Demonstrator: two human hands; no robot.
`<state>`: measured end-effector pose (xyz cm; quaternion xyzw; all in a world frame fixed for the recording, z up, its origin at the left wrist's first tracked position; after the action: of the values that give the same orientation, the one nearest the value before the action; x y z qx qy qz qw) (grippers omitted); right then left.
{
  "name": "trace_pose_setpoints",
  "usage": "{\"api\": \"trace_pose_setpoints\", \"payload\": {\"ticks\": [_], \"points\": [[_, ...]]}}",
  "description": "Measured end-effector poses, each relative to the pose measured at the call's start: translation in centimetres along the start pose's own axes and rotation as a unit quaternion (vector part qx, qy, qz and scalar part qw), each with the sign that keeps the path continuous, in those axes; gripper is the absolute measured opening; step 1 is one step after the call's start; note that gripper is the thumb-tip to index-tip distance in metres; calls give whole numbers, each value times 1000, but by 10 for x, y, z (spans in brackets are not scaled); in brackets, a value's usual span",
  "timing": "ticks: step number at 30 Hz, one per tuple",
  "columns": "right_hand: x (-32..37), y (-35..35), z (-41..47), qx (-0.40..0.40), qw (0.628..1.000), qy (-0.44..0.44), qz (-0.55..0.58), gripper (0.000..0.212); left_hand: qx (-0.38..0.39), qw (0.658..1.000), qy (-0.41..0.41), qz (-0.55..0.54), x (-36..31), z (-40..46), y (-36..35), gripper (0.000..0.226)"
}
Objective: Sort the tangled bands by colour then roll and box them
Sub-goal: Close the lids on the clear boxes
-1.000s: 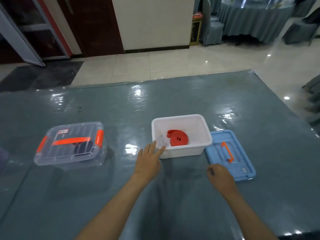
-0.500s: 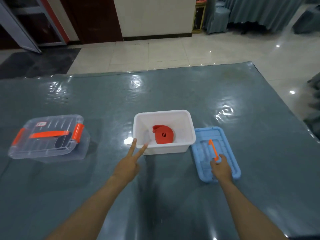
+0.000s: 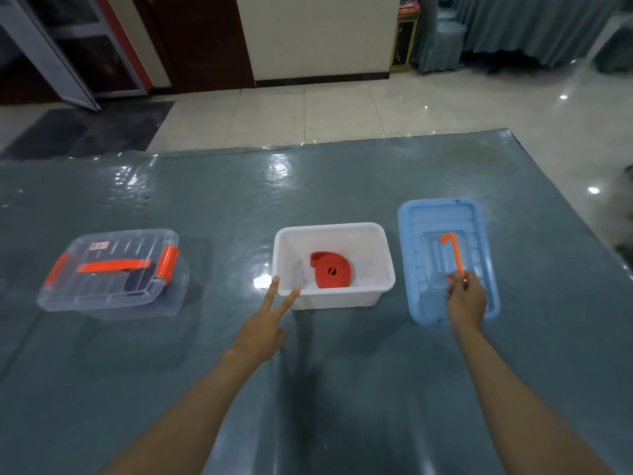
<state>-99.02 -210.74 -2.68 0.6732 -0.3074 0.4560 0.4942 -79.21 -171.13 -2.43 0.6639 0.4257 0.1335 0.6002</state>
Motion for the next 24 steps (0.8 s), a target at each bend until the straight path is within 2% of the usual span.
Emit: {"api": "trace_pose_setpoints", "payload": {"ticks": [3, 5, 8, 10, 12, 14, 16, 18, 21, 24], "points": [[43, -28, 5, 92, 994, 48, 24, 23, -16, 998, -5, -58, 2, 3, 6, 89], [68, -57, 0, 178, 979, 91, -26, 25, -34, 989, 7, -141, 6, 6, 11, 72], [97, -100, -20, 280, 932, 180, -146, 22, -132, 940, 54, -311, 14, 10, 25, 49], [109, -127, -39, 325, 895, 224, -208, 20, -191, 915, 114, -336, 18, 16, 33, 40], [115, -150, -61, 355, 869, 244, -242, 19, -201, 909, 150, -333, 18, 26, 34, 41], [117, -165, -76, 350, 861, 258, -264, 19, -179, 910, 156, -340, 16, 38, 29, 45], [114, -170, -80, 330, 880, 240, -241, 20, -156, 915, 172, -330, 18, 48, 23, 51], [108, -162, -81, 314, 896, 233, -212, 33, -146, 916, 184, -326, 21, 55, 19, 56], [91, -143, -75, 237, 853, 329, -328, 50, -146, 914, 179, -332, 24, 64, 16, 62], [60, -136, -60, 255, 871, 265, -327, 54, -153, 917, 157, -334, 21, 69, 16, 60]]}}
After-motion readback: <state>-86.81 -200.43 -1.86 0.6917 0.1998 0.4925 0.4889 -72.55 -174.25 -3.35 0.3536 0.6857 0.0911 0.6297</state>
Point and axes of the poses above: each hand's wrist, its own z-axis towards the middle knuckle, its own y-axis out of the back of the hand, x = y × z, the point moved 8 cm from there along z, towards the middle knuckle, and after that the axes turned 1 degree about z, right-handed, at the moved point
